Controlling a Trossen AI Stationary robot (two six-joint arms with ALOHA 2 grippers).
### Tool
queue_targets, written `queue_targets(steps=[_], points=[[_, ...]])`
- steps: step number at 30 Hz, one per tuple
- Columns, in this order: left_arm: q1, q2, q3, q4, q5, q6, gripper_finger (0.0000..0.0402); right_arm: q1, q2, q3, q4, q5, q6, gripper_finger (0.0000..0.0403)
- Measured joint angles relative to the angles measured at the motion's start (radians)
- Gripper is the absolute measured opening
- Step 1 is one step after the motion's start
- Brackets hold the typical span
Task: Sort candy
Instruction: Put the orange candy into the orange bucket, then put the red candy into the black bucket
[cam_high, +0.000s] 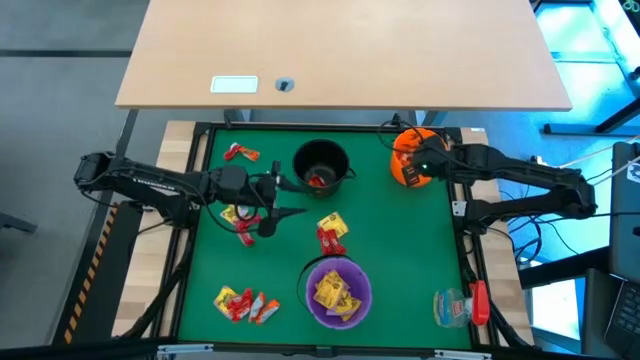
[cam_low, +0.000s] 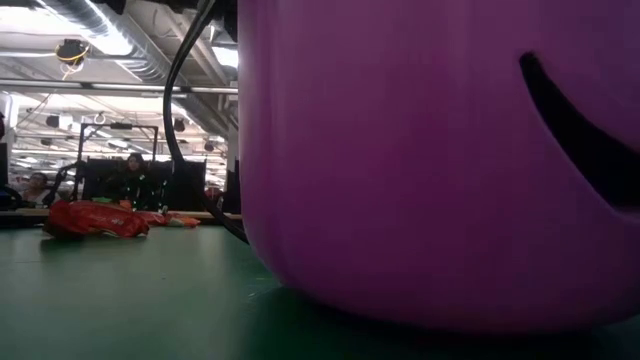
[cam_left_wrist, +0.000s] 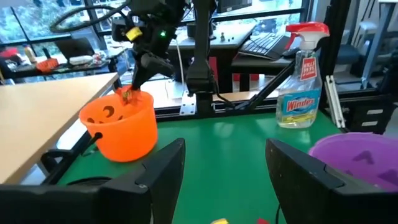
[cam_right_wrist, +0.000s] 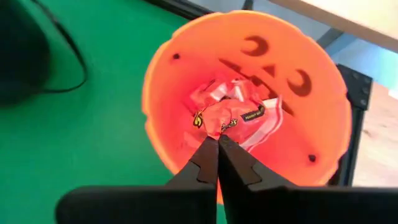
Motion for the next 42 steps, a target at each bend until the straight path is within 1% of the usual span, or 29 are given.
queue_targets(steps=[2, 5, 8, 13, 15, 17, 20, 22, 26, 29, 35, 37, 40, 42], points=[[-0.007, 0.0, 0.0, 0.002, 0.0, -0.011, 0.0213, -0.016, -0.001, -0.001, -0.001, 0.014, 0.002, 0.0009], [-0.022, 0.0, 0.0, 0.004, 0.0, -0.011, 0.0213, -0.03, 0.0, -0.001, -0.001, 0.033, 0.002, 0.0033], [-0.032, 0.0, 0.0, 0.004, 0.001, -0.011, 0.0213, -0.035, 0.0, -0.001, -0.001, 0.029, -0.01, 0.0074], [-0.035, 0.0, 0.0, -0.007, 0.0, -0.012, 0.0213, -0.032, 0.0, -0.001, 0.006, -0.015, -0.021, 0.0152], [-0.035, 0.0, 0.0, -0.025, -0.001, -0.012, 0.0213, -0.032, 0.001, -0.001, 0.019, -0.029, -0.027, 0.0175], [-0.035, 0.0, 0.0, -0.051, -0.003, -0.013, 0.0213, -0.032, -0.005, -0.002, 0.04, -0.042, -0.054, 0.0188], [-0.036, 0.0, 0.0, -0.099, -0.003, -0.013, 0.0213, -0.03, -0.039, -0.002, 0.103, -0.077, -0.085, 0.0193], [-0.035, 0.0, 0.0, -0.123, -0.003, -0.012, 0.0213, -0.003, -0.062, -0.002, 0.169, -0.092, -0.103, 0.019], [-0.035, 0.0, 0.0, -0.135, -0.019, -0.005, 0.0213, 0.088, -0.1, -0.002, 0.324, -0.089, -0.127, 0.0176], [-0.035, 0.0, 0.0, -0.129, -0.048, 0.017, 0.0213, 0.173, -0.106, -0.002, 0.417, -0.05, -0.13, 0.0167], [-0.034, 0.0, 0.0, -0.086, -0.083, 0.091, 0.0213, 0.33, -0.055, -0.002, 0.543, -0.012, -0.131, 0.0161], [-0.03, 0.0, 0.0, -0.077, -0.088, 0.107, 0.0213, 0.374, -0.023, -0.002, 0.576, 0.021, -0.134, 0.0161], [-0.017, 0.001, 0.0, -0.079, -0.09, 0.112, 0.0213, 0.42, 0.034, -0.002, 0.624, 0.074, -0.157, 0.0161], [-0.008, 0.001, 0.0, -0.078, -0.09, 0.112, 0.0213, 0.44, 0.074, -0.002, 0.654, 0.091, -0.179, 0.0161]])
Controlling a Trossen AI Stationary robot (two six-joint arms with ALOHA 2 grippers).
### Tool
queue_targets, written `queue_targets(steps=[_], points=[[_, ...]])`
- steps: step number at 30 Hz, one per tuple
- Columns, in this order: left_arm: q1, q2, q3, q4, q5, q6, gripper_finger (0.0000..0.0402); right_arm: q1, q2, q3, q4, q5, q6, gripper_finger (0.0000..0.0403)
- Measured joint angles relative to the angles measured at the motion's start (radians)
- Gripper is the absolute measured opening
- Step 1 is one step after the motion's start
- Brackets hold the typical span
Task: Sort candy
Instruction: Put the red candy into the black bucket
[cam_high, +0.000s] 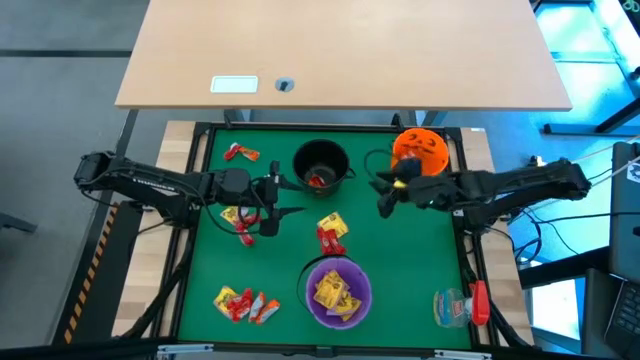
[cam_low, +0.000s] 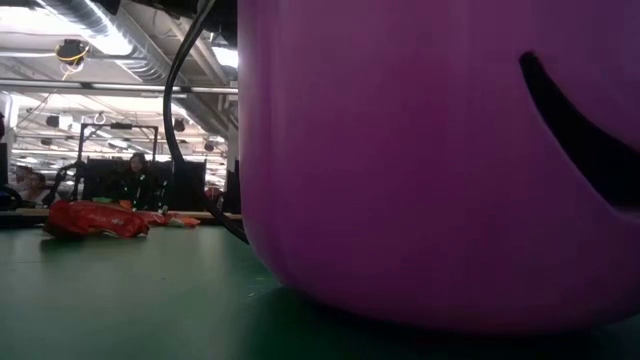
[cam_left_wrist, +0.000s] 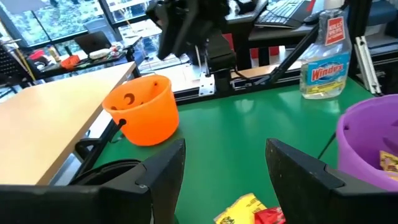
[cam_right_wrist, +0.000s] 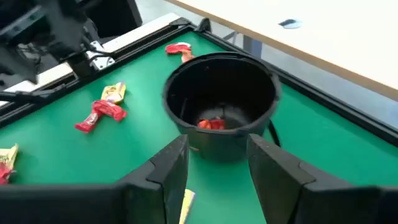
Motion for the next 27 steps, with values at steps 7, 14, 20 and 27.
queue_targets(steps=[7, 14, 20, 27], points=[[0.019, 0.0, 0.0, 0.0, 0.0, -0.011, 0.0213, 0.008, 0.111, 0.0, 0.132, -0.013, -0.031, 0.0161], [0.018, 0.0, 0.0, -0.002, 0.0, -0.011, 0.0213, 0.067, 0.152, 0.0, 0.184, -0.037, -0.051, 0.0161], [0.018, 0.0, 0.0, 0.005, -0.001, -0.018, 0.0213, 0.162, 0.151, 0.0, 0.189, 0.091, -0.054, 0.0161], [0.018, 0.0, -0.001, 0.024, -0.028, -0.043, 0.0213, 0.215, 0.151, 0.0, 0.188, 0.189, -0.021, 0.0161]])
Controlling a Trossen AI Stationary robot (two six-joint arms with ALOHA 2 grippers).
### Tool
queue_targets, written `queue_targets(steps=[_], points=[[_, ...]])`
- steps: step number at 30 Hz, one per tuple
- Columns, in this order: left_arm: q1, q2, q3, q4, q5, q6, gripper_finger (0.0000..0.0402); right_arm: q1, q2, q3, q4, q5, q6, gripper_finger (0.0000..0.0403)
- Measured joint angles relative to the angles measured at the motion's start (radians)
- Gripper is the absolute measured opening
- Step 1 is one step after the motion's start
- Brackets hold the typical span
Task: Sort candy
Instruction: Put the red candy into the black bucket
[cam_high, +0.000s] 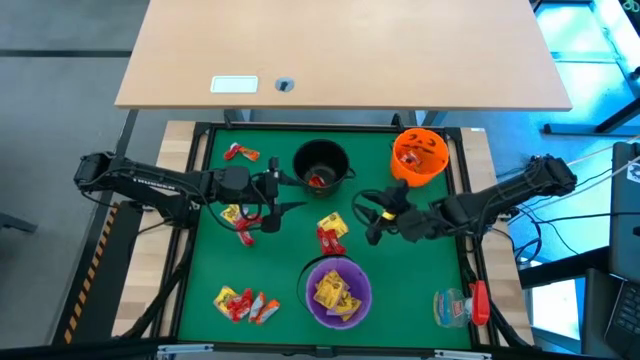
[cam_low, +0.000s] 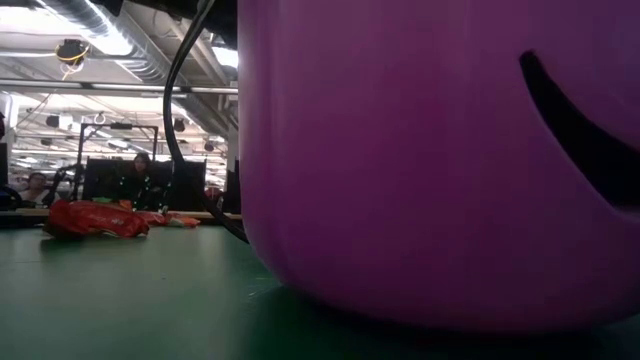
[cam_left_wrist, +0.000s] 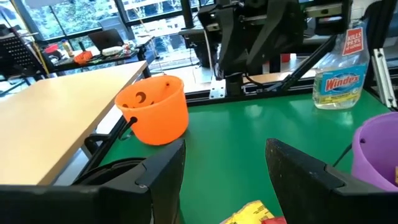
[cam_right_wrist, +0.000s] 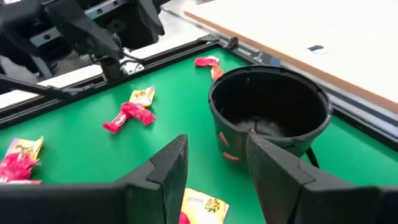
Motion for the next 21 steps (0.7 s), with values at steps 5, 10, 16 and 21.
queue_targets(steps=[5, 10, 16, 21], points=[[0.0, 0.0, 0.0, -0.003, -0.022, -0.025, 0.0213, 0.022, 0.0, 0.0, 0.0, 0.036, 0.004, 0.0161], [0.0, 0.0, 0.0, -0.002, -0.022, -0.028, 0.0213, 0.022, 0.0, 0.0, 0.001, 0.036, 0.003, 0.0161], [0.022, 0.0, 0.0, -0.016, -0.01, -0.032, 0.0213, 0.02, 0.0, 0.0, 0.001, 0.033, 0.0, 0.0161], [0.057, 0.0, 0.0, -0.019, 0.066, -0.072, 0.0213, 0.019, -0.014, 0.0, 0.013, -0.082, -0.088, 0.0161]])
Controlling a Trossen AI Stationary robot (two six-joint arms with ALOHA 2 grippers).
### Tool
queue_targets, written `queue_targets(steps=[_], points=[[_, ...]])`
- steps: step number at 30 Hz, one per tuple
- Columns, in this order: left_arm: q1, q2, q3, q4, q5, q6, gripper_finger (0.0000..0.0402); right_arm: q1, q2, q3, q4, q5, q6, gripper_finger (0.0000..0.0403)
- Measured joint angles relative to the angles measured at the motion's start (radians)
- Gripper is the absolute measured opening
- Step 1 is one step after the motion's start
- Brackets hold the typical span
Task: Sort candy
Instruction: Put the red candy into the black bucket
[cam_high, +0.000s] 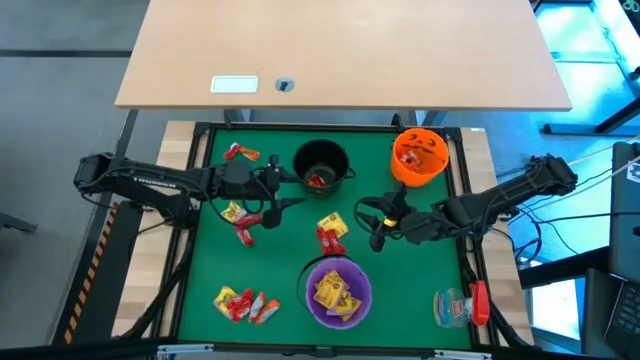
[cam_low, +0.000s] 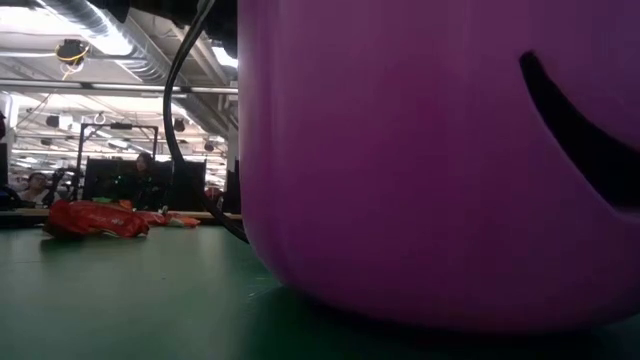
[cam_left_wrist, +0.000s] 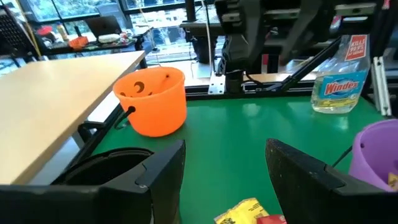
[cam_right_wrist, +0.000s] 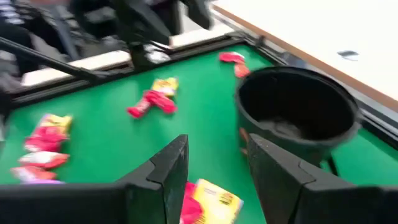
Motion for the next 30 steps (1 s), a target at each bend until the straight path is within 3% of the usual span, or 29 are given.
queue_targets(steps=[11, 21, 30], points=[[0.175, -0.073, 0.0, -0.178, -0.037, -0.031, 0.0213, 0.0, -0.01, 0.002, 0.054, -0.065, -0.101, 0.0161], [0.476, -0.084, 0.0, -0.433, -0.08, -0.053, 0.0213, 0.0, -0.015, 0.002, 0.167, -0.208, -0.208, 0.0161], [0.758, -0.034, 0.0, -0.629, -0.19, -0.169, 0.0213, 0.0, -0.017, 0.001, 0.2, -0.217, -0.235, 0.0161]])
